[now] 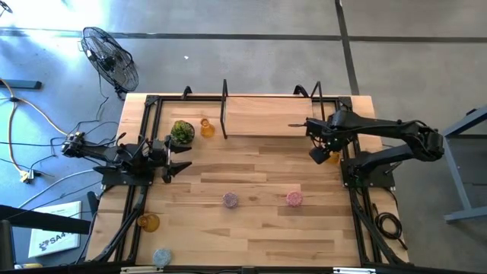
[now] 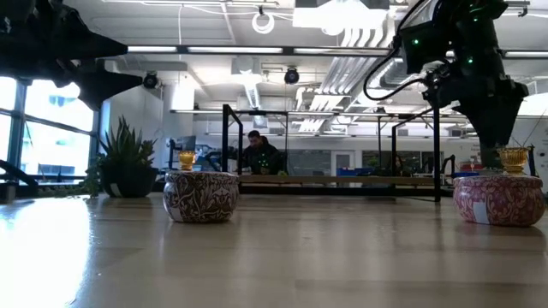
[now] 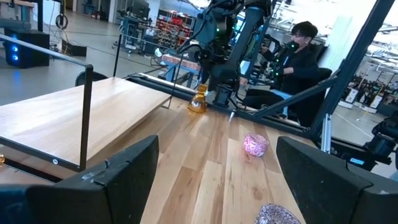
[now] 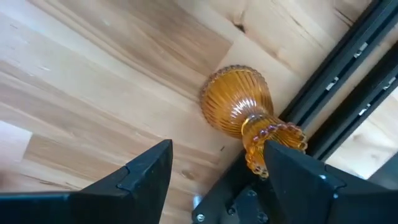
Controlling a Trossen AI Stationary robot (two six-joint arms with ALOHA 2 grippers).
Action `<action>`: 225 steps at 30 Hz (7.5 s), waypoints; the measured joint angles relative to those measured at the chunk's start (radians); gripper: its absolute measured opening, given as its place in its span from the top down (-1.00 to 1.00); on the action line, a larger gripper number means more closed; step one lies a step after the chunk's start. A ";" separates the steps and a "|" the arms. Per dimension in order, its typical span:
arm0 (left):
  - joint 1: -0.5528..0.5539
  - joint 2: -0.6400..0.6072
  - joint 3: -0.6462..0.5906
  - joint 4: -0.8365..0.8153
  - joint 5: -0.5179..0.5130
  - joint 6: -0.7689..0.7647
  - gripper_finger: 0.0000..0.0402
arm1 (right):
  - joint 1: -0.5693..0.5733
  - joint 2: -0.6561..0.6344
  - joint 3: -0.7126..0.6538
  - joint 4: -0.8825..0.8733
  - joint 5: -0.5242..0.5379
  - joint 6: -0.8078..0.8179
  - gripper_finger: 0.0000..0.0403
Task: Pick & Place candle stick holders
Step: Put the top right yellow candle holder on the shelf, then put the blue scented candle on the shelf
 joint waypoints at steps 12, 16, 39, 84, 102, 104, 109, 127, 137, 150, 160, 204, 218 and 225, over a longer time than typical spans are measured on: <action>0.000 0.000 0.000 -0.001 0.047 0.000 -0.60 | 0.002 0.002 -0.075 0.045 -0.004 0.000 -0.22; 0.000 0.000 0.000 0.000 0.042 0.000 -0.60 | 0.002 0.002 -0.074 0.063 0.003 0.001 -0.18; 0.000 0.000 0.000 -0.010 0.050 0.000 -0.60 | 0.022 0.002 -0.101 0.031 0.112 -0.101 0.94; 0.000 0.000 0.000 -0.022 0.123 0.022 -0.60 | 0.310 0.425 0.887 -0.013 0.346 -0.353 0.96; 0.000 0.000 0.000 -0.037 0.145 0.027 -0.60 | -0.114 0.481 1.085 0.021 0.251 -0.493 0.96; 0.000 0.000 0.000 -0.038 0.143 0.032 -0.60 | -0.130 0.521 1.085 0.052 0.207 -0.517 0.96; 0.000 0.000 0.000 -0.041 0.139 0.034 -0.60 | -0.164 0.635 1.083 0.065 0.151 -0.556 0.96; 0.000 0.000 0.001 -0.048 0.136 0.034 -0.60 | -0.191 0.802 1.083 0.146 0.165 -0.581 0.96; 0.000 0.000 0.001 -0.049 0.144 0.034 -0.60 | -0.190 0.857 1.083 0.160 0.157 -0.583 0.96; 0.000 0.000 0.001 -0.055 0.183 0.034 -0.60 | -0.190 0.869 1.085 0.225 0.126 -0.581 0.78; 0.000 0.000 0.000 -0.062 0.200 0.034 -0.60 | -0.190 0.870 1.084 0.242 0.084 -0.580 0.71; 0.000 0.000 -0.002 -0.050 0.253 -0.051 -0.60 | 0.199 0.751 1.346 -0.215 0.013 -0.408 0.63; 0.000 0.000 0.000 -0.067 0.307 -0.138 -0.60 | 0.541 0.665 1.019 -0.039 0.134 -0.189 0.63; 0.000 0.000 -0.002 -0.069 0.416 -0.120 -0.60 | 0.616 0.665 0.970 0.082 0.142 -0.126 0.63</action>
